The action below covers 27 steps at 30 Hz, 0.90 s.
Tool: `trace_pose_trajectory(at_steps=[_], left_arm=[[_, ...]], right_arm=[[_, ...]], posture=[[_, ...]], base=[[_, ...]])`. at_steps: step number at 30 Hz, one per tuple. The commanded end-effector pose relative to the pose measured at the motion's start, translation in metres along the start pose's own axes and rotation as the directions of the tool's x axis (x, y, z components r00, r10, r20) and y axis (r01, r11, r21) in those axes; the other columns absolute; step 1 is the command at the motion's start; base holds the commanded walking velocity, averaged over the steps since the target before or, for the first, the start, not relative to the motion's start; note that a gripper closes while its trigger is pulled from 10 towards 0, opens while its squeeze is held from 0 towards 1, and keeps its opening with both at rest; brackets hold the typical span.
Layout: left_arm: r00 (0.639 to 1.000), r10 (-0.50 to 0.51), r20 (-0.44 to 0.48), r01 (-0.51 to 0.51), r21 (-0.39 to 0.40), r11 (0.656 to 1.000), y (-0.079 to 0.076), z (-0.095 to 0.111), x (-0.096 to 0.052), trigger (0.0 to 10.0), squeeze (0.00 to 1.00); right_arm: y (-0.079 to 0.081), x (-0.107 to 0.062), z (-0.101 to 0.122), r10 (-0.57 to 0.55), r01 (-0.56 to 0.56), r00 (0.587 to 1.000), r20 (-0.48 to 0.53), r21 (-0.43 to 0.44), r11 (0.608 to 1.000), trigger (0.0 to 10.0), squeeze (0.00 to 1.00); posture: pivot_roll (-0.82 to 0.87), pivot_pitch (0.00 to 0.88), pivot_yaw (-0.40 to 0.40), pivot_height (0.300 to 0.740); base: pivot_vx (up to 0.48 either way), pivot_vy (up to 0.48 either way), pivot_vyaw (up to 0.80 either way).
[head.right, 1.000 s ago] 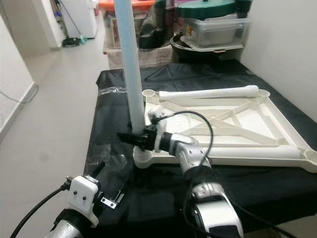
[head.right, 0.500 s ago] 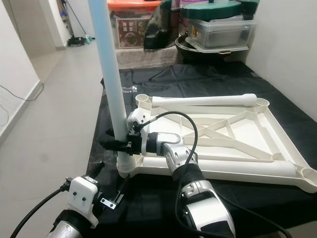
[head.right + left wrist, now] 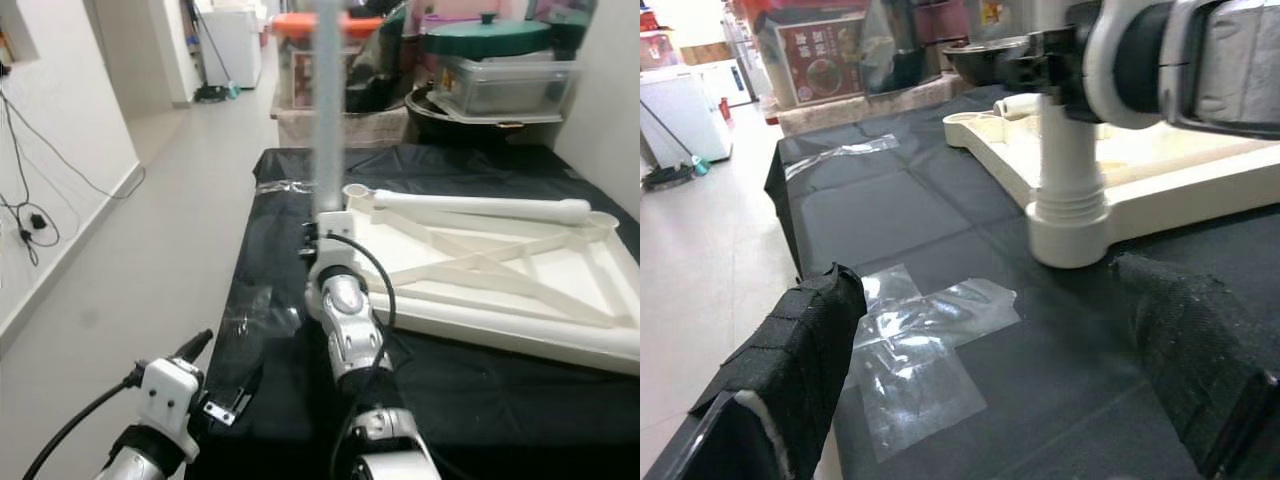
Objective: Building children table
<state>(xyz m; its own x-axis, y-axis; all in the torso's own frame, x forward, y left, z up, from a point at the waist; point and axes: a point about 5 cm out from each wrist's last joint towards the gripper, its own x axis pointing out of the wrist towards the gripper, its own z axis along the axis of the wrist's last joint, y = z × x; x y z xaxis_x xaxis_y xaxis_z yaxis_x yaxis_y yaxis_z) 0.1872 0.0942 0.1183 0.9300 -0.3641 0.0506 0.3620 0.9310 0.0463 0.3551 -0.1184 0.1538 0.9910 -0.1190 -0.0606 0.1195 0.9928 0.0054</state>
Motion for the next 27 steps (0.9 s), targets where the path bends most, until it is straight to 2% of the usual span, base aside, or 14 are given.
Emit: trace_pose_trajectory(at_steps=[1,3,4,7,8,12,13,18,19,21,22,24,25,27], left_arm=[[1.000,-0.008,-0.011,0.008,0.004,1.000,0.000,-0.003,0.000,10.0,0.00],[1.000,-0.006,-0.009,0.006,0.004,1.000,0.000,-0.003,0.000,10.0,0.00],[1.000,-0.005,-0.008,0.005,0.003,1.000,0.001,-0.002,0.000,10.0,0.00],[1.000,0.000,-0.002,0.000,0.003,1.000,0.000,-0.001,0.001,10.0,0.00],[1.000,0.003,0.000,-0.003,0.001,1.000,0.000,-0.001,0.001,10.0,0.00],[1.000,0.011,0.001,-0.011,-0.004,1.000,0.000,0.000,0.001,10.0,0.00],[1.000,0.007,0.001,-0.007,-0.006,1.000,0.001,0.000,0.001,10.0,0.00],[1.000,-0.004,0.000,0.004,-0.003,1.000,0.001,0.000,0.001,10.0,0.00],[1.000,-0.004,0.000,0.004,-0.003,1.000,0.001,0.000,0.001,10.0,0.00],[1.000,-0.004,-0.001,0.004,-0.002,1.000,0.001,0.000,0.001,10.0,0.00],[1.000,-0.004,-0.001,0.004,-0.002,1.000,0.001,0.000,0.001,10.0,0.00],[1.000,-0.001,-0.002,0.001,-0.001,1.000,0.002,-0.001,0.002,10.0,0.00],[1.000,-0.001,-0.002,0.001,-0.001,1.000,0.002,-0.001,0.002,10.0,0.00],[1.000,0.001,-0.001,-0.001,0.000,1.000,0.003,-0.001,0.003,10.0,0.00]], right_arm=[[-0.003,-0.008,-0.027,-0.073,0.081,0.986,-0.149,0.049,0.996,0.0,0.00],[0.005,-0.008,-0.026,-0.037,0.046,0.991,-0.132,0.072,0.996,0.0,0.00],[0.014,-0.007,-0.023,0.002,0.008,0.994,-0.106,0.096,0.995,9.6,0.00],[0.024,-0.005,-0.014,0.061,-0.055,0.997,-0.045,0.121,0.991,10.0,0.00],[0.026,-0.006,-0.009,0.071,-0.069,0.997,-0.016,0.112,0.991,10.0,1.00],[0.031,-0.006,-0.006,0.155,-0.154,0.988,0.003,0.051,0.987,10.0,1.00],[0.037,-0.007,-0.010,0.251,-0.247,0.967,-0.034,0.097,0.964,10.0,0.00],[0.044,-0.007,-0.014,0.564,-0.550,0.824,-0.051,0.167,0.818,10.0,0.00],[0.044,-0.007,-0.014,0.564,-0.550,0.824,-0.051,0.167,0.818,10.0,0.00],[0.042,-0.008,-0.008,0.769,-0.761,0.639,-0.032,0.119,0.637,10.0,0.00],[0.042,-0.008,-0.008,0.769,-0.761,0.639,-0.032,0.119,0.637,10.0,0.00],[0.037,-0.010,-0.004,0.894,-0.889,0.447,-0.046,0.092,0.449,10.0,0.00],[0.037,-0.010,-0.004,0.894,-0.889,0.447,-0.046,0.092,0.449,10.0,0.00],[0.034,-0.011,-0.002,0.952,-0.945,0.301,-0.063,0.117,0.306,10.0,0.00]], posture=[[-0.01,0.000,0.025,0.740],[-0.01,0.000,0.021,0.740],[-0.01,0.000,0.021,0.740],[-0.02,0.000,0.011,0.740],[-0.02,0.000,0.011,0.740],[-0.04,0.000,0.018,0.740],[-0.04,0.000,0.030,0.740],[-0.04,0.000,0.040,0.740],[-0.04,0.000,0.040,0.740],[-0.03,0.000,0.039,0.740],[-0.03,0.000,0.039,0.740],[-0.03,0.000,0.039,0.740],[-0.03,0.000,0.039,0.740],[-0.03,0.000,0.038,0.740]], base=[[0.000,0.000,0.00],[0.000,0.000,0.00],[0.000,0.000,0.00],[0.000,0.000,0.00],[0.000,0.000,0.00],[0.000,0.000,0.00],[0.000,0.000,0.00],[0.000,0.000,0.00],[0.000,0.000,0.00],[0.000,0.000,0.00],[0.000,0.000,0.00],[0.000,0.000,0.00],[0.000,0.000,0.00],[0.000,0.000,0.00]])
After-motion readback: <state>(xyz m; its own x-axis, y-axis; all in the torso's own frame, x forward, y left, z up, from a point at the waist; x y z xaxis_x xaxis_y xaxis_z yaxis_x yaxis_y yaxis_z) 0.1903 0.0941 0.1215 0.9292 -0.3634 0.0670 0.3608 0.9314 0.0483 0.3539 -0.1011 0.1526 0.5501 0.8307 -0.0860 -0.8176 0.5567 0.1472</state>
